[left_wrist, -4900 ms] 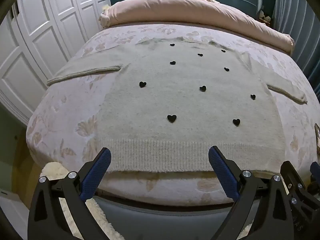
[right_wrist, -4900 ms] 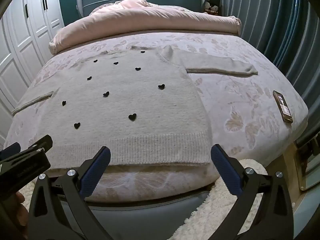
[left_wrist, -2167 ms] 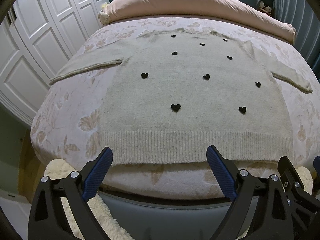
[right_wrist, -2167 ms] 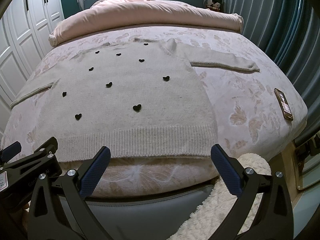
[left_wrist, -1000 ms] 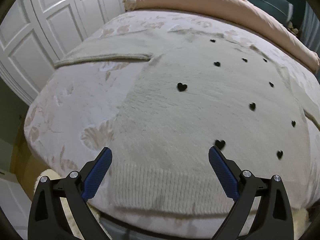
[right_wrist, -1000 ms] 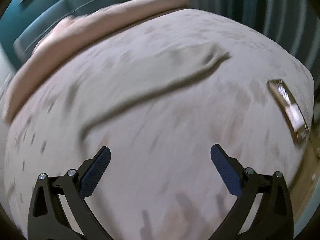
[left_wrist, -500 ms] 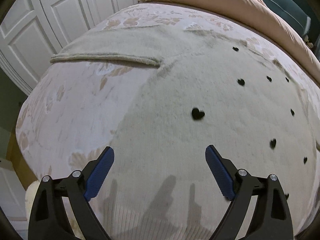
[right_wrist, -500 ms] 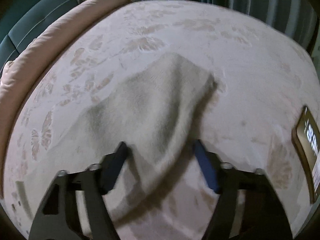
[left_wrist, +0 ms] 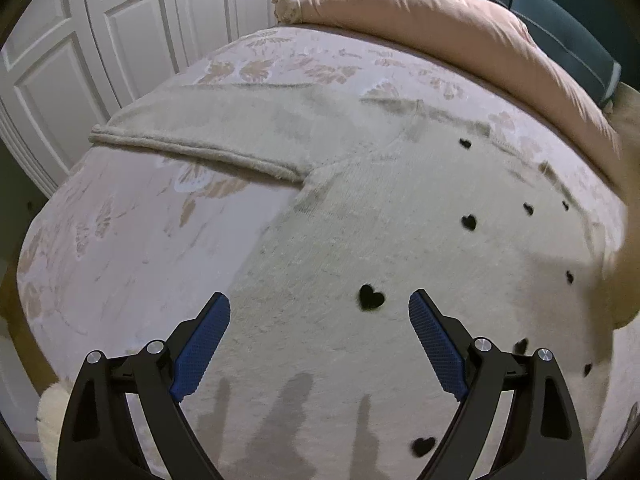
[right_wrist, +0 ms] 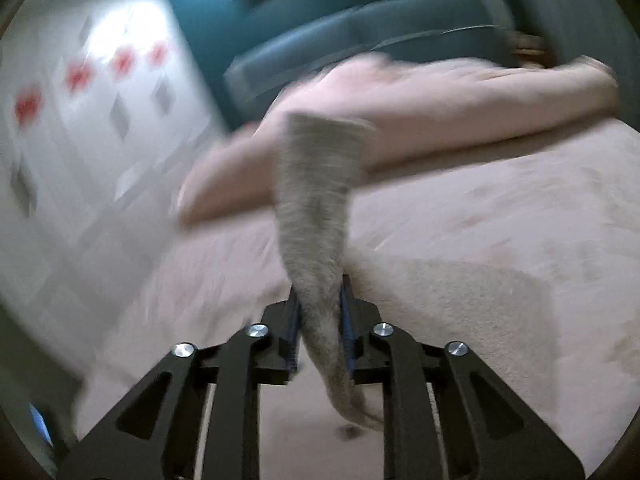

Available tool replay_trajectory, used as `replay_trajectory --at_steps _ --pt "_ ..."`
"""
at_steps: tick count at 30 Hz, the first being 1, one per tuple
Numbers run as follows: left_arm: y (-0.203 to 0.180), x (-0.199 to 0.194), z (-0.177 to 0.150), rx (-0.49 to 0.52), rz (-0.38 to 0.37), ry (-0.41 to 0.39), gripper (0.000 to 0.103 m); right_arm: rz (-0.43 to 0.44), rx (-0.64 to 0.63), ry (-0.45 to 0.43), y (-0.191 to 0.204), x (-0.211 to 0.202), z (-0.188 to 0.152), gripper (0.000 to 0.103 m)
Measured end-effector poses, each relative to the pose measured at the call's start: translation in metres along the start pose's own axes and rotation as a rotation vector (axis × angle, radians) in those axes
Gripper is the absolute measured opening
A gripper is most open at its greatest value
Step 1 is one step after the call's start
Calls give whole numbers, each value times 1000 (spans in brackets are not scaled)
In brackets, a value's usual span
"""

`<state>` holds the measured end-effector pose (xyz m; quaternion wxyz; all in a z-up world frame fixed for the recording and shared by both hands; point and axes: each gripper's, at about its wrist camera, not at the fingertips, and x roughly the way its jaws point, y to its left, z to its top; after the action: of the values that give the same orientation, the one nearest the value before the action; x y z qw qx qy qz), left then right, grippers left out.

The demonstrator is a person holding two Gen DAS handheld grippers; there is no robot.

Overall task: Fold small clothes
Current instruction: 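Grasp a sweater sleeve with the right tool and fold it across the body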

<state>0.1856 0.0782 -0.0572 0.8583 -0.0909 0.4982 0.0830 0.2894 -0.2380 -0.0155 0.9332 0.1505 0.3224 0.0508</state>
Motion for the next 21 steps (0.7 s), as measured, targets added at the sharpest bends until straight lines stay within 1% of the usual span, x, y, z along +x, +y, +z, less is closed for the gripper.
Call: replay_trajectory --at_steps 1,3,4,6,7,8,9,10,14,16,18,21 --pt "-1 -1 2 -3 -13 2 88 -5 -35 41 16 17 -11 39" --pt "-3 -2 5 3 -38 9 89 -34 -110 176 55 65 -52 40" --pt "-5 -1 7 10 -41 13 89 -47 -130 214 63 75 -67 40" --pt "-10 1 14 28 -57 18 89 -78 -142 231 71 73 -89 40" --pt "-10 1 15 35 -61 13 89 -79 -128 231 68 64 -94 43" --pt "-12 2 18 44 -58 9 89 -77 -91 230 60 50 -100 47" --pt "-16 4 20 58 -59 2 89 -84 -66 229 52 40 -102 52" --pt "-19 6 22 72 -61 -3 89 -98 -42 227 43 25 -106 54" --pt "-31 13 23 106 -61 -6 89 -206 50 247 -5 -20 -128 54" --pt "-38 16 22 118 -64 -5 89 -244 98 253 -25 -34 -136 54" --pt "-43 18 22 121 -67 0 89 -275 149 246 -43 -44 -143 54" --pt "-49 21 25 127 -72 7 89 -288 213 237 -60 -53 -151 55"
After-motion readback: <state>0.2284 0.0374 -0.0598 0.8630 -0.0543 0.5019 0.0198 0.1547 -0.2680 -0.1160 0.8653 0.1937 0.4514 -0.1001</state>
